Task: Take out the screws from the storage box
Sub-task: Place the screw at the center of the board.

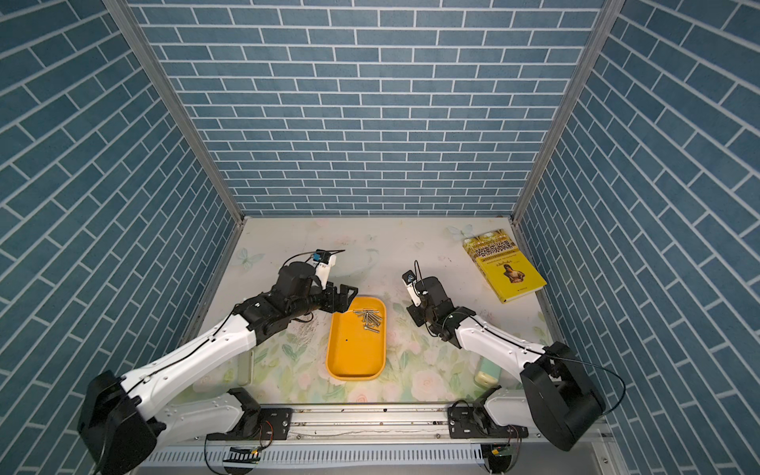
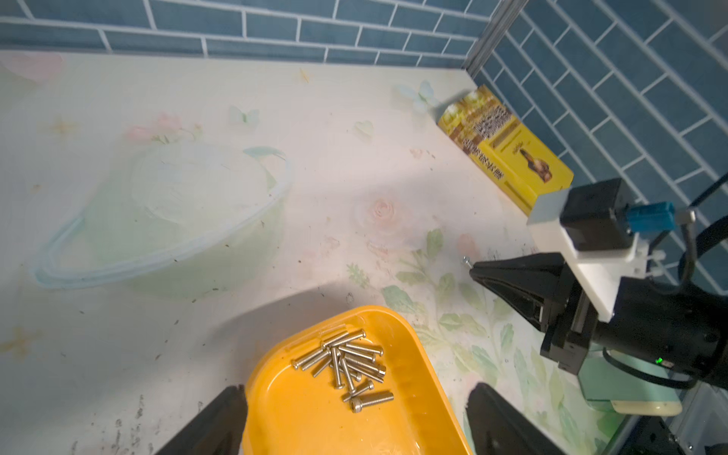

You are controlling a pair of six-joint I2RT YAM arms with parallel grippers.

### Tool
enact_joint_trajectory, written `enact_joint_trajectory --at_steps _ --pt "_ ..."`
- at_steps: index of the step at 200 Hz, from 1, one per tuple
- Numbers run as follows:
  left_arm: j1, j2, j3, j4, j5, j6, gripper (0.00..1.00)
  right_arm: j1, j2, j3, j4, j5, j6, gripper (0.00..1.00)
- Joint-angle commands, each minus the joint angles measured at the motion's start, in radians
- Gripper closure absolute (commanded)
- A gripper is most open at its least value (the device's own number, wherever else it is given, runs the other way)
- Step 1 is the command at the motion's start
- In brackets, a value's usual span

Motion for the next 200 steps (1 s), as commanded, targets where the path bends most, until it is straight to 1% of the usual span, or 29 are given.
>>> enact_joint_trajectory --at_steps 1,15,29,71,108,126,165,200 --pt "-0.057 0.095 0.043 -0.147 -0.076 0.002 0.11 -0.023 0.030 -0.014 0.086 0.043 0.081 1.00" --pt "-0.082 0.148 0.052 -0.149 -0.096 -0.008 0.15 -0.038 0.051 -0.020 0.102 0.051 0.101 1.00" --pt "-0.088 0.186 0.054 -0.145 -0.084 -0.019 0.19 -0.050 0.066 -0.019 0.108 0.063 0.119 1.00" --pt "-0.090 0.246 0.056 -0.113 -0.063 -0.027 0.21 -0.074 0.086 -0.029 0.128 0.057 0.149 1.00" --pt "-0.090 0.329 0.080 -0.111 -0.086 -0.043 0.30 -0.080 0.117 -0.007 0.101 0.053 0.161 1.00" --pt "-0.092 0.367 0.093 -0.114 -0.090 -0.051 0.32 -0.081 0.147 0.009 0.084 0.046 0.160 1.00" --pt "-0.100 0.416 0.118 -0.119 -0.102 -0.054 0.33 -0.081 0.251 0.076 0.035 0.001 0.145 1.00" --pt "-0.107 0.421 0.116 -0.112 -0.114 -0.054 0.35 -0.086 0.401 0.183 -0.044 -0.072 0.113 1.00"
